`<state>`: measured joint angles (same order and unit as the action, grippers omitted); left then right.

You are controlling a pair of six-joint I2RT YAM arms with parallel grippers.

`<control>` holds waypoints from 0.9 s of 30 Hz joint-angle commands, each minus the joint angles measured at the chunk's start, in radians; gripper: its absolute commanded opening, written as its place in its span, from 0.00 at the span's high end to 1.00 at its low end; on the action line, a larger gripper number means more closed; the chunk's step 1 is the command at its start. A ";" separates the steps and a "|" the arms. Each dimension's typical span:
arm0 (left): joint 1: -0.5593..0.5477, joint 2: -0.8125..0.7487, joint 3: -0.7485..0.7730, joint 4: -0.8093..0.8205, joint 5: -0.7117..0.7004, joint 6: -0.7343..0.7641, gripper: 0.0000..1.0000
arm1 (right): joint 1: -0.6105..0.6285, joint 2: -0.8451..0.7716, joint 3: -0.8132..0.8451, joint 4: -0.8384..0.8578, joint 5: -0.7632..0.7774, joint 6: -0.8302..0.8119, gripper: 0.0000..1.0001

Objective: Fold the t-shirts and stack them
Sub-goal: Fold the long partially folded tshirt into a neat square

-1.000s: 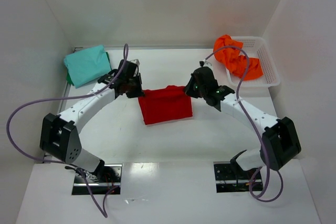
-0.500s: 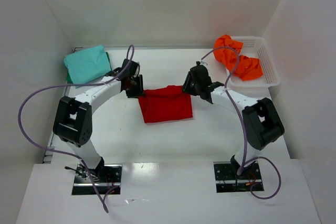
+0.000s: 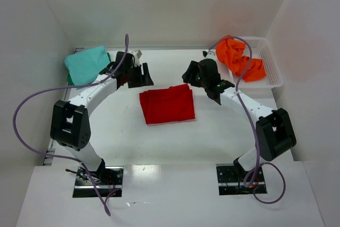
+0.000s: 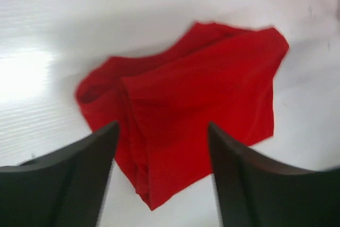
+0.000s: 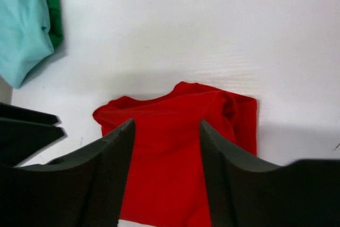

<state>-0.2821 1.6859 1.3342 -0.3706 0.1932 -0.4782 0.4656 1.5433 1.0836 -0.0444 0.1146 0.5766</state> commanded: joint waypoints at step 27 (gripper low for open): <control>-0.003 0.297 0.022 0.167 0.206 -0.023 0.91 | -0.028 0.256 0.002 0.135 -0.012 -0.015 1.00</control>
<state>-0.3141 1.9625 1.3037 -0.2134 0.4046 -0.5251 0.4595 1.7863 1.0470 0.0380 0.0429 0.5816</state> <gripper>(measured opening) 0.087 0.001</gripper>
